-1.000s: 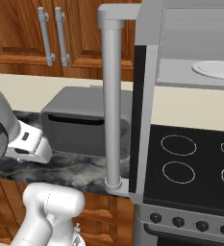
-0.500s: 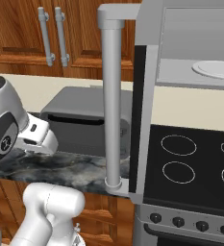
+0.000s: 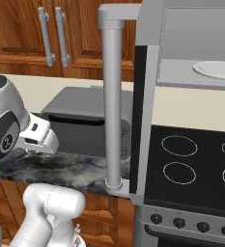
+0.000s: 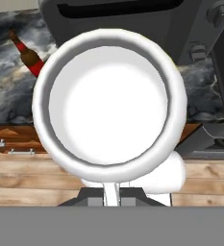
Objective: Pick the mug from the counter and place it inside the microwave. Then close the microwave.
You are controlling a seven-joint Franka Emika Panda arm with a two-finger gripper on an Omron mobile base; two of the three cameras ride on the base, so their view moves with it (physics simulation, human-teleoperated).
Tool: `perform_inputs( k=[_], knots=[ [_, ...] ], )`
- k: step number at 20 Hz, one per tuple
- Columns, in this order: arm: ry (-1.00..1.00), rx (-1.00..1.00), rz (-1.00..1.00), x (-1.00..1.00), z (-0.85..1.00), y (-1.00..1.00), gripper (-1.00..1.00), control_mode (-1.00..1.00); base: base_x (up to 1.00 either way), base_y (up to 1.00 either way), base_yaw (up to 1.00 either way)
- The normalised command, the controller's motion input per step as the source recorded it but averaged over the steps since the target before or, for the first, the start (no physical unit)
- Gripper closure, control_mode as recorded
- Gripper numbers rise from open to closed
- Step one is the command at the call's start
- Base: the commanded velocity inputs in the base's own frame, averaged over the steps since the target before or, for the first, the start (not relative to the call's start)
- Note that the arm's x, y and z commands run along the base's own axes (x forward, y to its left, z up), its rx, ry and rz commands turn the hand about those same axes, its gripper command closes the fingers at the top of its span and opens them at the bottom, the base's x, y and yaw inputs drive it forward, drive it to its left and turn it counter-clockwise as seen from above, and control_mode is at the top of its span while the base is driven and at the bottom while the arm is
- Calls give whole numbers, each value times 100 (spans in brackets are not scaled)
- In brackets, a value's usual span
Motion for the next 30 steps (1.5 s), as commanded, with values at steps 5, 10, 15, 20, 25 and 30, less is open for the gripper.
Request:
perform_inputs(
  k=[5, 10, 15, 20, 25, 30],
  knots=[
    [0, 0, 0, 0, 0, 0, 100, 100, -42, 0, -3],
    [0, 0, 0, 0, 0, 0, 100, 100, -100, 0, -9],
    [0, 0, 0, 0, 0, 0, 100, 100, -87, 0, -5],
    [0, 0, 0, 0, 0, 0, 100, 100, -36, -57, -1],
    [0, 0, 0, 0, 0, 0, 100, 100, 0, -100, 0],
    [0, 0, 0, 0, 0, 0, 100, 100, 0, -100, -1]
  ],
)
